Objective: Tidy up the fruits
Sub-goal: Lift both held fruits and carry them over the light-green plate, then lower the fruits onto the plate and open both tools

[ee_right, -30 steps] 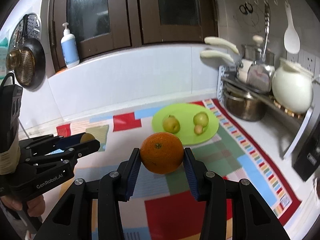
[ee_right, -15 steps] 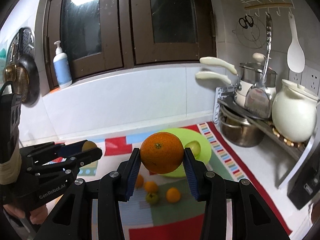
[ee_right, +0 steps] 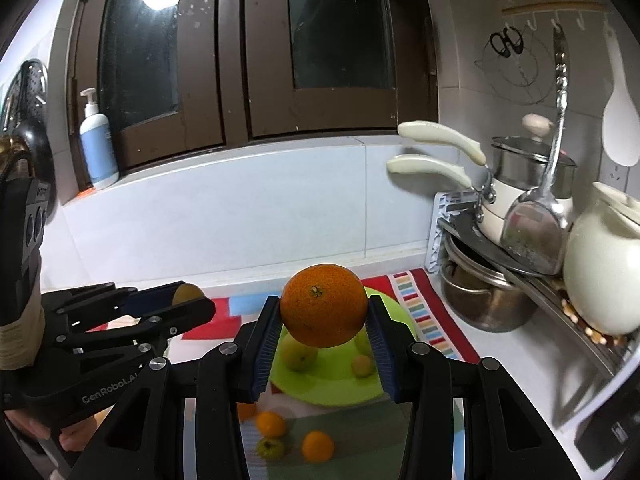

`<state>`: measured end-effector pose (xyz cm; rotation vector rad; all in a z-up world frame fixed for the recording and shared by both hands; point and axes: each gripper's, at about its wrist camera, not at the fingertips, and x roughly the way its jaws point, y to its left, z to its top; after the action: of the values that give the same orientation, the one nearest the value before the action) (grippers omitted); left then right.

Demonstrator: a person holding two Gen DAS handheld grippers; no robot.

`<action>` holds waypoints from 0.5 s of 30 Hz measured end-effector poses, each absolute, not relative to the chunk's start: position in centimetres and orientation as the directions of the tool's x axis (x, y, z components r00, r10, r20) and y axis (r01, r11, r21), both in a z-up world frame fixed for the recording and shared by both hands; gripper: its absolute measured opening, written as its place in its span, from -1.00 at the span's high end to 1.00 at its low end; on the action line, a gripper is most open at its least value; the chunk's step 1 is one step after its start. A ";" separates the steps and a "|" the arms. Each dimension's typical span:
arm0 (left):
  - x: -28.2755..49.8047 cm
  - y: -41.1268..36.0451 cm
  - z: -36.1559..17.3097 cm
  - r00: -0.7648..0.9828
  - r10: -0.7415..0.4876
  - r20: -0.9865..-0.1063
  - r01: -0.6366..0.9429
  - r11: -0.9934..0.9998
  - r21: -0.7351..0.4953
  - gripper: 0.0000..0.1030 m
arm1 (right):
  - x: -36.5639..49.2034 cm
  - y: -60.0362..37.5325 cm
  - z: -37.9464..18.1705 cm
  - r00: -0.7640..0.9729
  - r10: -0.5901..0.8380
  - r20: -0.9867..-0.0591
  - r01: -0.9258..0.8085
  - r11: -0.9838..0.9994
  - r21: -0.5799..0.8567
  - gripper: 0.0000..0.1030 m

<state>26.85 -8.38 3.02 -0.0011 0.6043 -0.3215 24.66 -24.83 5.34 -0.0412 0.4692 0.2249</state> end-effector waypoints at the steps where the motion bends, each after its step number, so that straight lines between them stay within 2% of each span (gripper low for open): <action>1: 27.4 -8.4 2.8 0.773 -0.297 -0.561 0.297 0.950 -0.094 0.45 | 25.4 -24.9 5.1 0.866 0.206 -0.457 -0.225 0.974 0.011 0.15; 15: 35.1 -10.3 -1.7 0.734 -0.306 -0.606 0.335 0.940 -0.069 0.45 | 34.0 -26.5 0.3 0.825 0.204 -0.527 -0.225 0.974 0.026 0.15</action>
<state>35.10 -10.31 -1.73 0.0456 0.6577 -0.3526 33.99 -26.54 0.33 -0.0381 0.5558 0.2279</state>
